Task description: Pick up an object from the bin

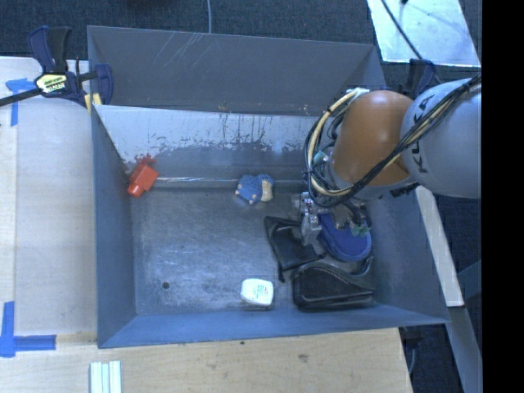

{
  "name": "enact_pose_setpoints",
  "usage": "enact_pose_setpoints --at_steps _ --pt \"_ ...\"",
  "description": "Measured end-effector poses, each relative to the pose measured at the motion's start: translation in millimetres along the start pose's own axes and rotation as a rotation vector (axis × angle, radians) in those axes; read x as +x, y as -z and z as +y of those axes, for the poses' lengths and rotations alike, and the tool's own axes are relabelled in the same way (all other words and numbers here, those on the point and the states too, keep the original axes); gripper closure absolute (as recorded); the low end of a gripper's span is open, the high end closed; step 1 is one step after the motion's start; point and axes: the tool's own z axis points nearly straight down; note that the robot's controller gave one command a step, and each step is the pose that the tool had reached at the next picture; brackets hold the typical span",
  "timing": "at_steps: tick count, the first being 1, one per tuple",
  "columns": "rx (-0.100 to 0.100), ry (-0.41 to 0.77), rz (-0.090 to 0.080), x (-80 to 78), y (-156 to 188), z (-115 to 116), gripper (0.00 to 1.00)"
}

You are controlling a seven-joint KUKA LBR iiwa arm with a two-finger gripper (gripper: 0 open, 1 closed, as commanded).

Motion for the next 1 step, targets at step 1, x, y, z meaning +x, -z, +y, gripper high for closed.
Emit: enact_pose_setpoints --at_steps 1 --pt "-0.001 -0.001 0.004 -1.3 9.2 -0.3 1.0"
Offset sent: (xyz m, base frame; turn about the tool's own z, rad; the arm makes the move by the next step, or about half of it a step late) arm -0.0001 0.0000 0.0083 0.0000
